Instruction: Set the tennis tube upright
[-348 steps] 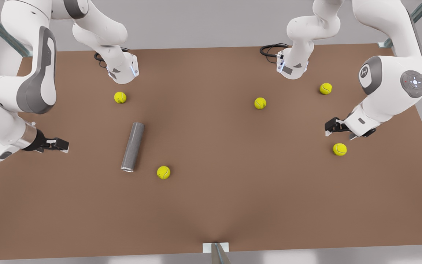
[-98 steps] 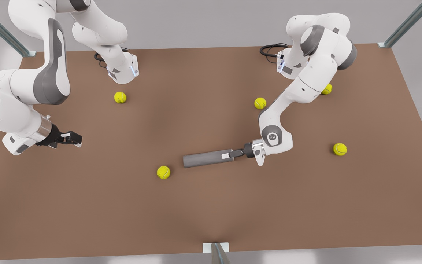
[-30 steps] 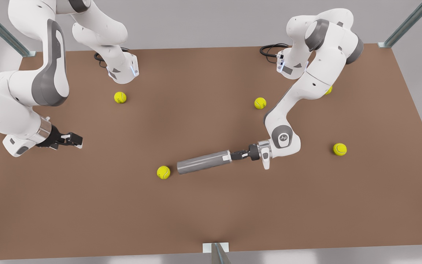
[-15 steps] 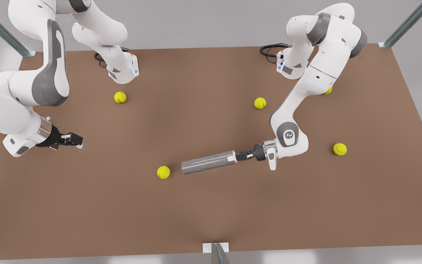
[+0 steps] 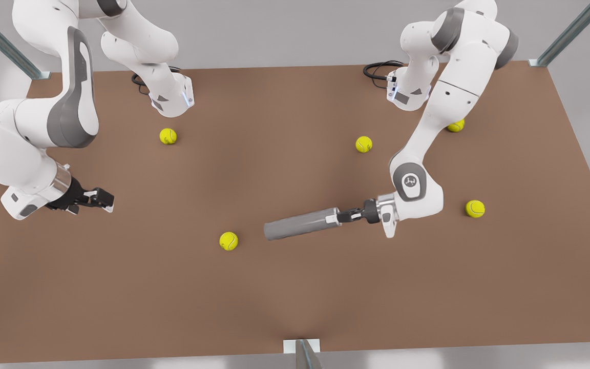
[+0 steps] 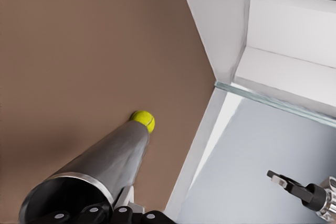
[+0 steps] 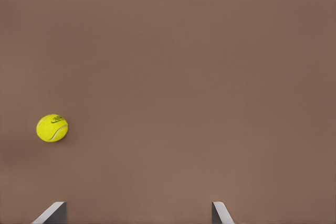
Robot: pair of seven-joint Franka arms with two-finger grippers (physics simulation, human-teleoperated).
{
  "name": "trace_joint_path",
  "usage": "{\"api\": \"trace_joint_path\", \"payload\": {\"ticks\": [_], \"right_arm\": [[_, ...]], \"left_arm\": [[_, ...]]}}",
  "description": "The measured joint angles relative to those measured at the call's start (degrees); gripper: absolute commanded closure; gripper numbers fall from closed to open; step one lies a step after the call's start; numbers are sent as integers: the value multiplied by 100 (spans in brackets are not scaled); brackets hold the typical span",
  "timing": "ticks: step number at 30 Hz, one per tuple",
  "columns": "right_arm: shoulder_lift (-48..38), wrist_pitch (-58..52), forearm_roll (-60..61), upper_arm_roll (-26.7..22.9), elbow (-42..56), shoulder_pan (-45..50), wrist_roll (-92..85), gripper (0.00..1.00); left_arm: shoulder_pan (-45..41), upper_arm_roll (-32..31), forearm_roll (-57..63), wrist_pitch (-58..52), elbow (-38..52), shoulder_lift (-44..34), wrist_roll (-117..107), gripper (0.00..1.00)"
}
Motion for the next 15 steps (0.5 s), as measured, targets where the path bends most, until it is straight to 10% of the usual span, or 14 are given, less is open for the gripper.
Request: {"api": "trace_joint_path", "payload": {"ticks": [15], "right_arm": [[14,0,27,7,24,-3,7,0]], "left_arm": [[0,299,2386,-29,19,-654,-1431,79]]}}
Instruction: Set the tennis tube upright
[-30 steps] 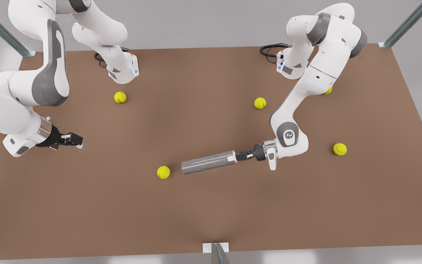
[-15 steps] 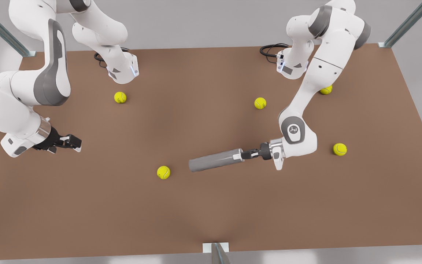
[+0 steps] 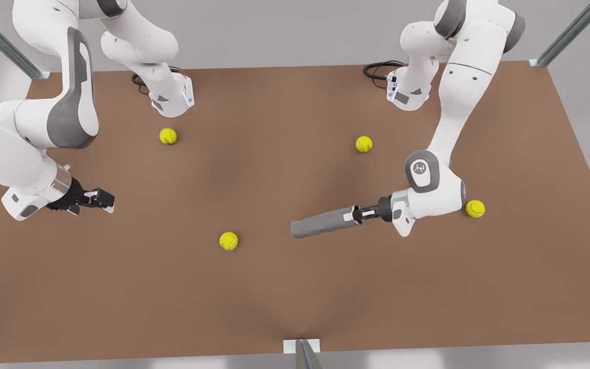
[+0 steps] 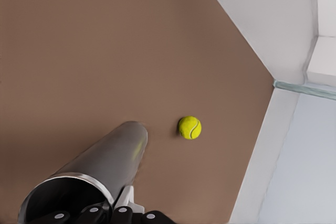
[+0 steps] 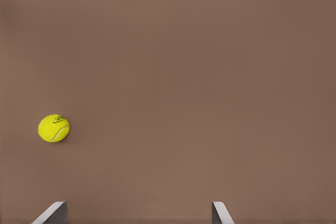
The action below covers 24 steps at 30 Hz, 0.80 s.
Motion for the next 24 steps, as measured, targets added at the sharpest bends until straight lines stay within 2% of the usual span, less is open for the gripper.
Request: {"api": "trace_joint_path", "payload": {"ticks": [7,10,24], "right_arm": [[-5,-9,-8,123,11,-18,37,0],[4,9,-180,328,72,221,63,0],[-41,-115,-438,250,90,22,46,0]], "left_arm": [[0,0,1327,-54,44,-314,-865,79],[0,0,1829,-80,44,-445,-1146,79],[-6,0,3940,-669,88,-916,-2208,79]]}}
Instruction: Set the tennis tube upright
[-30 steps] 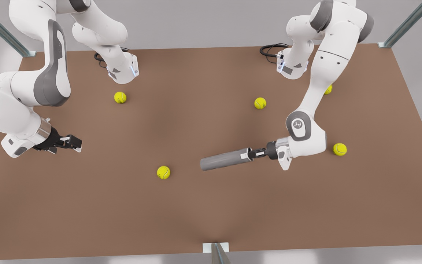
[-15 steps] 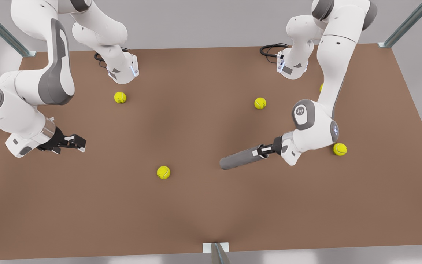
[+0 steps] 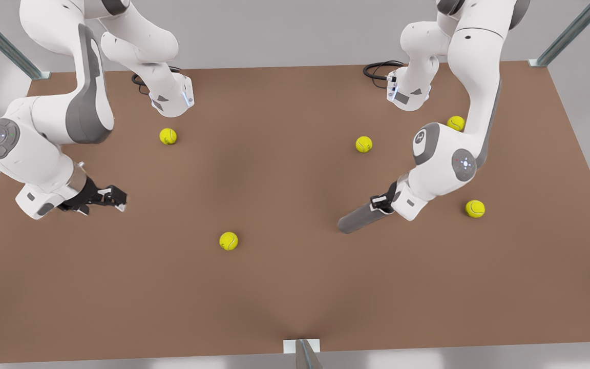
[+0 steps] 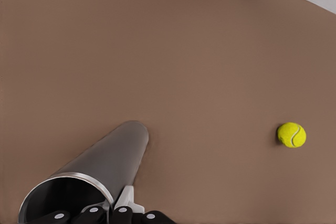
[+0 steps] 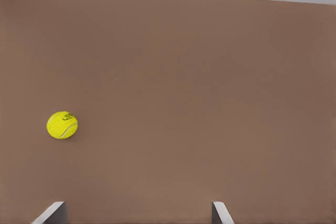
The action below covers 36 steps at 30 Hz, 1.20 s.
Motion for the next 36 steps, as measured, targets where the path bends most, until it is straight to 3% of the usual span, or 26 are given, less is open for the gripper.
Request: {"api": "trace_joint_path", "payload": {"ticks": [17,32,36], "right_arm": [[23,-41,-40,7,-144,-219,-31,0],[56,-43,9,7,-158,-274,-35,0],[58,-49,12,7,-158,-280,-35,0]], "left_arm": [[-3,0,1691,-639,123,-2,-458,79],[-2,8,2008,-838,238,102,-456,79],[6,9,1977,-889,246,104,-396,57]]}}
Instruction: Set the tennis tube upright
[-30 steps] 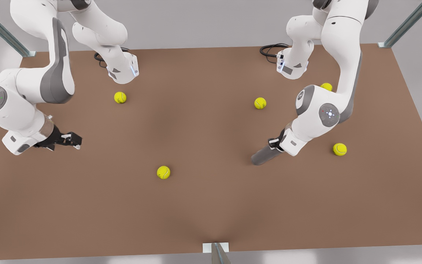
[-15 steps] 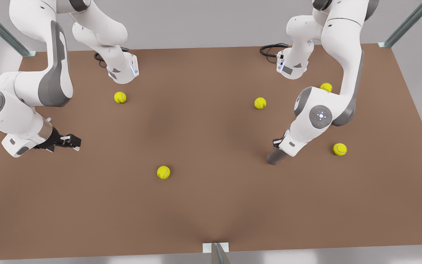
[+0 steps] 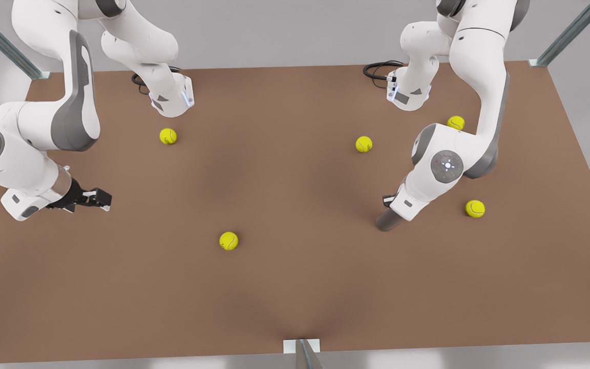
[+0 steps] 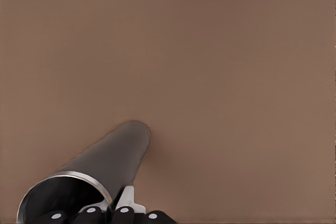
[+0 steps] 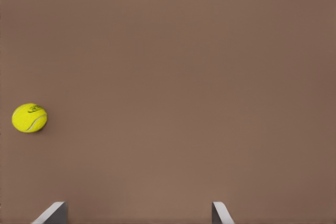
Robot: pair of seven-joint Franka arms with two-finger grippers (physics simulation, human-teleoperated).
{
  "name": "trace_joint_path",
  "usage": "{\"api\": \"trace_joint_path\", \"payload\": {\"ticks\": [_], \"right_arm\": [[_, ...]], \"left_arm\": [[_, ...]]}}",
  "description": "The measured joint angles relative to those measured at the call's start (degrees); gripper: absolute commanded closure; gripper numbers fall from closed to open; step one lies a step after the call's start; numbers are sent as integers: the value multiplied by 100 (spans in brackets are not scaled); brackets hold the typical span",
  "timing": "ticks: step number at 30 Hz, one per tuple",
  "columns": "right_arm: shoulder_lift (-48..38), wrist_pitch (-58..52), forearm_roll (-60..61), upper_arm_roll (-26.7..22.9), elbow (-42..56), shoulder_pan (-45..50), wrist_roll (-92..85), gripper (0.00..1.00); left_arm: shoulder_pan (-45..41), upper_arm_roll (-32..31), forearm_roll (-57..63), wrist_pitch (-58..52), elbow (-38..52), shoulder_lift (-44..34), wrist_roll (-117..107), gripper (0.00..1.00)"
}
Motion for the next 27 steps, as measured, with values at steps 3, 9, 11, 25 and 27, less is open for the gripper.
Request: {"api": "trace_joint_path", "payload": {"ticks": [3,9,11,25,27], "right_arm": [[0,-4,3,0,0,-1,0,0],[0,-4,4,0,0,-1,0,0],[0,-4,4,0,0,-1,-2,0],[9,-4,4,0,0,-57,-18,0],[9,-4,4,0,0,-41,-9,0]], "left_arm": [[-3,0,-3,-9,16,23,9,41],[-10,-9,5,-154,243,90,-5,0],[-9,-39,-12,-258,356,115,-48,0],[-31,422,94,-2869,1327,-1192,1626,0],[-80,422,135,-2909,1268,-1266,1678,0]]}}
